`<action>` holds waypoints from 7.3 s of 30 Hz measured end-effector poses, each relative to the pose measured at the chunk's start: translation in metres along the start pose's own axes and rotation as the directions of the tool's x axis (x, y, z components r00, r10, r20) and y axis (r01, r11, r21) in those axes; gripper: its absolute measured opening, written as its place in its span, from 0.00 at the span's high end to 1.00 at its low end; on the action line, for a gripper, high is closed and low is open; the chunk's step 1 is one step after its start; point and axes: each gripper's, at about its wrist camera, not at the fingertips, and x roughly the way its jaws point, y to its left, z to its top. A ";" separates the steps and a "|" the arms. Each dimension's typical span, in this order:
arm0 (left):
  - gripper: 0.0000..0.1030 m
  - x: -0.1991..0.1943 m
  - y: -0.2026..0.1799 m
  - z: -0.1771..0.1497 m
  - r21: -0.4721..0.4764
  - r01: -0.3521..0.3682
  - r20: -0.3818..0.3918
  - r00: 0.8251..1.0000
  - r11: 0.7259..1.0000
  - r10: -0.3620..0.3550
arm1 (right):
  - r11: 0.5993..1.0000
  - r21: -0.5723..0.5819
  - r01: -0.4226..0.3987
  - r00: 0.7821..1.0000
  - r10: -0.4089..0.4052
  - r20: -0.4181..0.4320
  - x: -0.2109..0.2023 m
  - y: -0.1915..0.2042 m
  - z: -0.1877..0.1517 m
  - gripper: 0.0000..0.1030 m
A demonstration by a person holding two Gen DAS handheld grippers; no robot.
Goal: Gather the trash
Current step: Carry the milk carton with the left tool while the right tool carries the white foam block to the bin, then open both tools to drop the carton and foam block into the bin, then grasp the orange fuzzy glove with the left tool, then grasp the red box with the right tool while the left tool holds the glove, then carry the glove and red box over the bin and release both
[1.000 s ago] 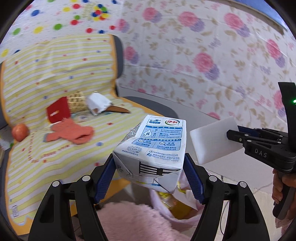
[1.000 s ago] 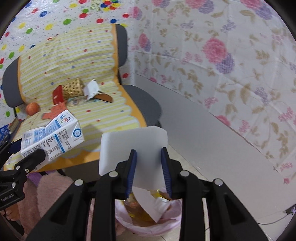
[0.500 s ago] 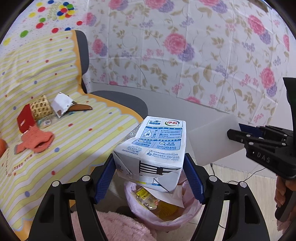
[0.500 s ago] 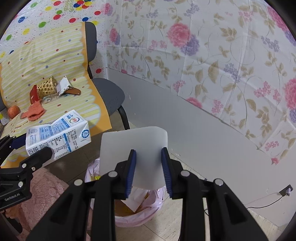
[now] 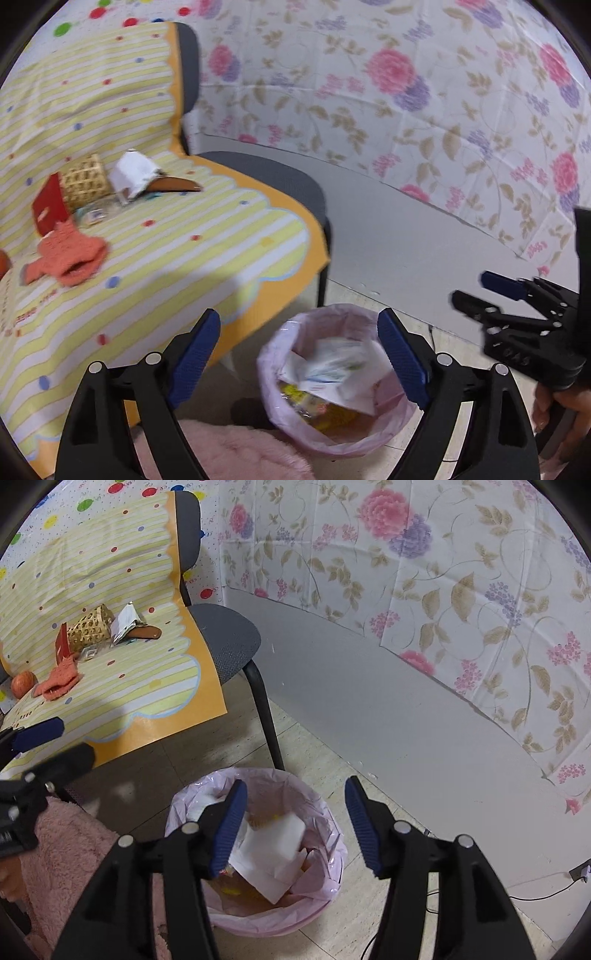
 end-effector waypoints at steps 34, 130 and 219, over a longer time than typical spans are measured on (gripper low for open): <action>0.15 -0.136 0.192 -0.020 -0.350 -0.406 -0.011 0.903 0.844 0.430 | 0.907 -0.261 -0.330 0.931 0.358 0.068 -0.038 0.175 0.104 0.44; 0.87 -0.106 0.351 -0.019 -0.468 -0.448 -0.075 0.879 0.762 0.470 | 0.629 -0.510 -0.588 0.802 0.539 -0.260 0.132 0.455 0.144 0.27; 0.46 -0.058 0.021 -0.002 -0.014 -0.012 0.025 1.000 1.000 0.013 | 0.978 -0.012 -0.207 0.975 0.207 0.085 -0.068 0.031 0.027 0.22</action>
